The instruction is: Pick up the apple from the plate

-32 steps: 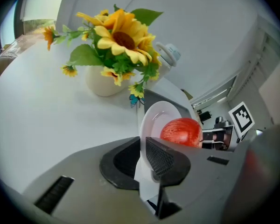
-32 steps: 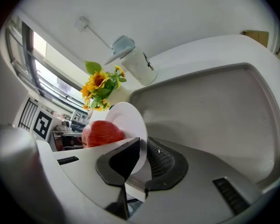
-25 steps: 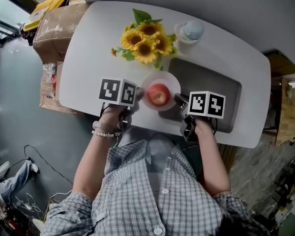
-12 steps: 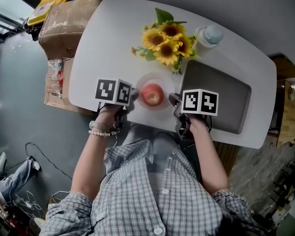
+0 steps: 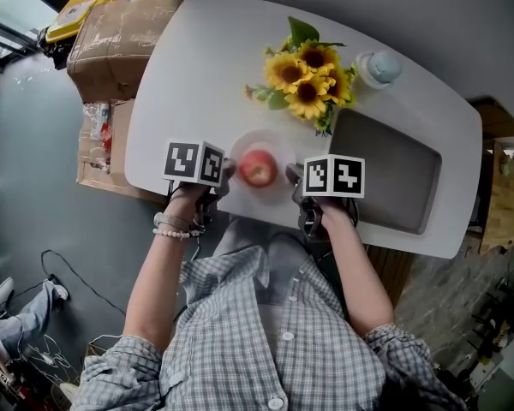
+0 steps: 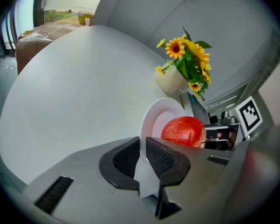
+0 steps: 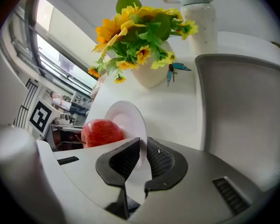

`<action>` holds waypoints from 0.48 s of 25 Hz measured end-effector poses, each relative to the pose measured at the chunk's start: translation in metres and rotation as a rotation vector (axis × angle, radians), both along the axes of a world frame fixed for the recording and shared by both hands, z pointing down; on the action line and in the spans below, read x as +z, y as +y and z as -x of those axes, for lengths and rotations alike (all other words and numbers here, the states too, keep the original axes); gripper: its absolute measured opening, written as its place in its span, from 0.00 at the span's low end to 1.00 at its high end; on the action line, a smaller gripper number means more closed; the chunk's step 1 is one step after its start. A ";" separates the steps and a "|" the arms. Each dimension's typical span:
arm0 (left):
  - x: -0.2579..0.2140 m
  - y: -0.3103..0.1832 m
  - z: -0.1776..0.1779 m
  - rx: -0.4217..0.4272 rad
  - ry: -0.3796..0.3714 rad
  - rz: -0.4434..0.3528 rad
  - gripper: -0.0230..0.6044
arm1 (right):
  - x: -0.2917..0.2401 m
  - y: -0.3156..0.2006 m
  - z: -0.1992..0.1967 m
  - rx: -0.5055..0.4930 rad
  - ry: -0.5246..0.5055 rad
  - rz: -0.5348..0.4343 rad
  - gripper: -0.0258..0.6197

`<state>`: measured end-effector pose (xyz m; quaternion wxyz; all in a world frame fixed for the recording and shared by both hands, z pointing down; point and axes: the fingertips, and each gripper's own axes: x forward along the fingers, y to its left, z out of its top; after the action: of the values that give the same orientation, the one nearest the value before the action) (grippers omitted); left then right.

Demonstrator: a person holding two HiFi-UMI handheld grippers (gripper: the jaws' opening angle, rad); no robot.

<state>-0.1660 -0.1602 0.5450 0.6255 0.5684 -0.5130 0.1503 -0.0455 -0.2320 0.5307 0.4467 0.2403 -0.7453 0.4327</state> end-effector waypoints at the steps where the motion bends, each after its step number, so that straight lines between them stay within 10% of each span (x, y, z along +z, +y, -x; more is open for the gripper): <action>1: 0.002 0.001 0.001 -0.002 0.004 0.004 0.11 | 0.002 0.000 0.001 -0.010 0.006 -0.003 0.13; 12: 0.008 0.003 0.006 -0.024 0.035 -0.027 0.11 | 0.017 -0.002 0.012 -0.034 0.046 -0.003 0.13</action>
<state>-0.1719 -0.1567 0.5530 0.6283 0.5730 -0.5109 0.1260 -0.0575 -0.2338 0.5476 0.4705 0.2381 -0.7394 0.4185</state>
